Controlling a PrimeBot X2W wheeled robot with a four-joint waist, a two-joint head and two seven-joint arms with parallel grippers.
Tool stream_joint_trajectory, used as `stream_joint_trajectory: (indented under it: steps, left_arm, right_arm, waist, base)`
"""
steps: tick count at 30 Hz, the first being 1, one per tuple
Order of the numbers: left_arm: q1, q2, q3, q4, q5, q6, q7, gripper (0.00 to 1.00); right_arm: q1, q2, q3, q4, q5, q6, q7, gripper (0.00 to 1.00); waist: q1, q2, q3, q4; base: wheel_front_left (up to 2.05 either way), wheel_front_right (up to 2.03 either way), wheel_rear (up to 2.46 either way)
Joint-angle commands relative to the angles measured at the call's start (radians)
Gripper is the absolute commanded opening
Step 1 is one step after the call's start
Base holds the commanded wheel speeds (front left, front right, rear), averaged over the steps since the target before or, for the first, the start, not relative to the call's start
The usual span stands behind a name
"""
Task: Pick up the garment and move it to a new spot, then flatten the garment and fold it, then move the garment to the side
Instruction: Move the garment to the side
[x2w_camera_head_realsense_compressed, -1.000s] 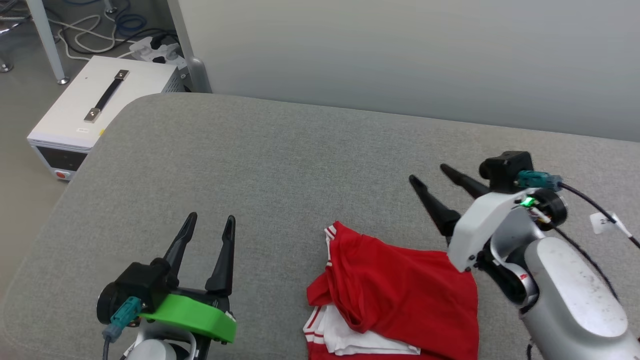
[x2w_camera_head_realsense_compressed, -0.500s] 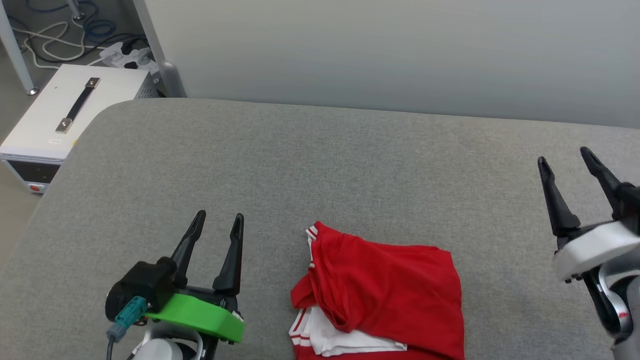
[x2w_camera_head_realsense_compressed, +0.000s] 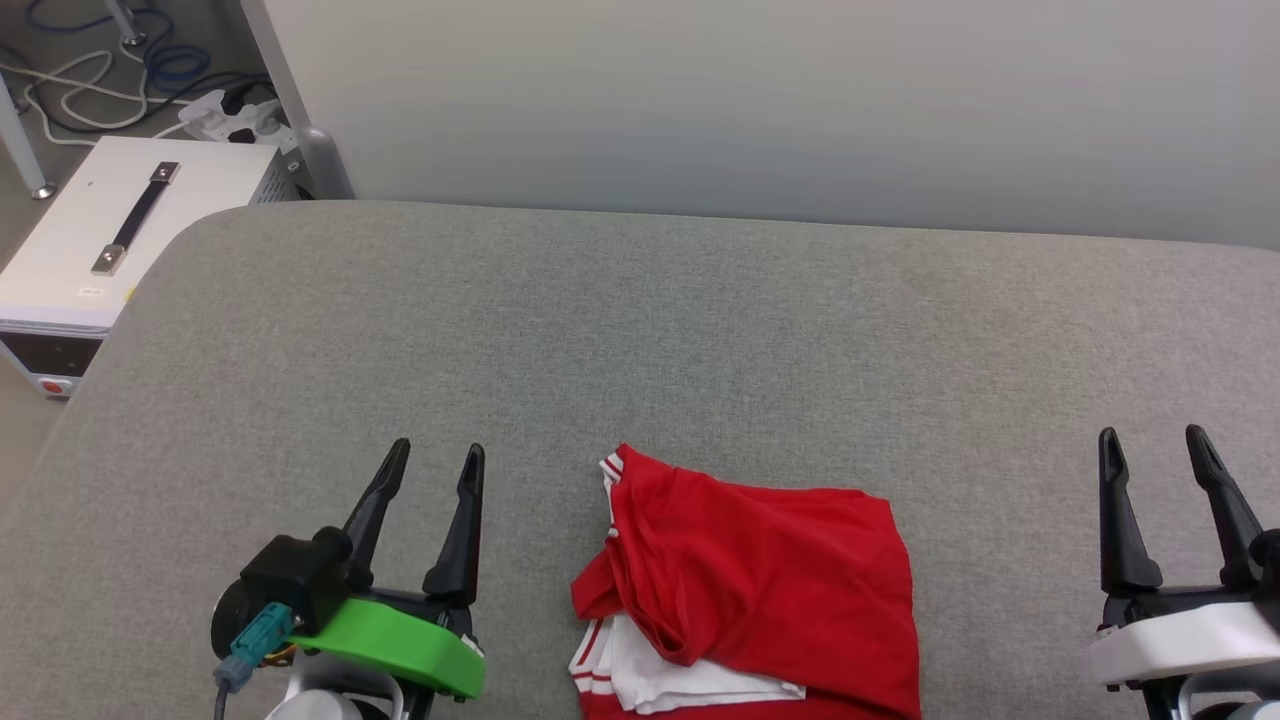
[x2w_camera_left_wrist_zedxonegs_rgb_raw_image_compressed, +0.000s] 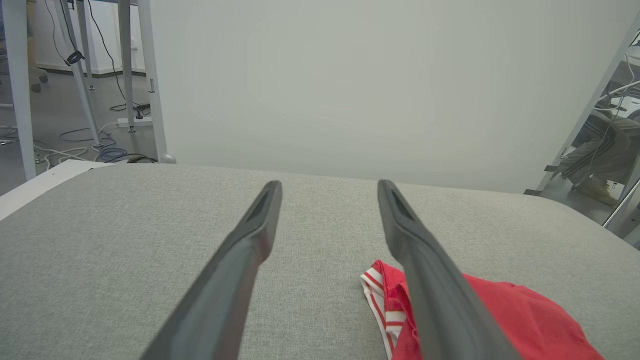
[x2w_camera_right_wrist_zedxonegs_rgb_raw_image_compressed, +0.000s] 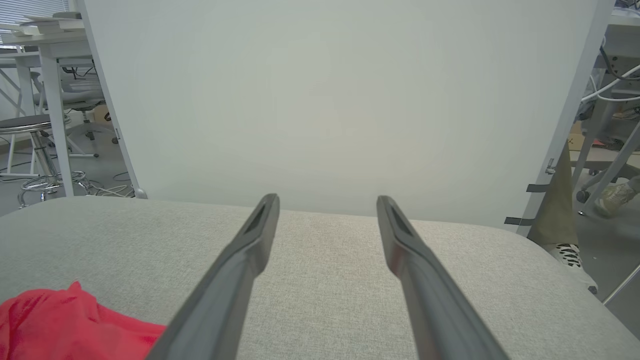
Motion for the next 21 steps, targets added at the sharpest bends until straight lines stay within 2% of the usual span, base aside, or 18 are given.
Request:
stream_joint_trajectory:
  steps: [1, 4, 18, 21]
  left_arm:
    - [0.018, 0.005, -0.004, 0.005, -0.002, -0.003, -0.006, 1.00]
    - [0.021, 0.007, -0.010, 0.017, 0.006, -0.003, -0.006, 1.00]
    - [-0.002, 0.003, -0.014, 0.020, 0.017, -0.003, -0.006, 1.00]
    - [-0.006, 0.003, -0.013, 0.019, 0.017, -0.003, -0.006, 1.00]
  right_arm:
    - [0.013, 0.013, -0.003, -0.001, -0.007, -0.001, -0.011, 1.00]
    - [0.024, 0.035, -0.004, 0.013, -0.011, -0.001, -0.021, 1.00]
    - [0.010, 0.050, 0.009, 0.069, -0.005, -0.001, -0.038, 1.00]
    - [0.006, 0.054, 0.010, 0.082, 0.025, -0.001, -0.032, 1.00]
  waist:
    - [0.0000, -0.0001, 0.000, 0.001]
    - [0.0000, -0.0001, 0.001, 0.003]
    - [0.0000, -0.0001, 0.011, 0.009]
    - [0.0000, -0.0001, 0.016, 0.009]
  base:
    - [0.00, 0.00, 0.00]
    - [0.00, 0.00, 0.00]
    - [0.00, 0.00, 0.00]
    - [0.00, 0.00, 0.00]
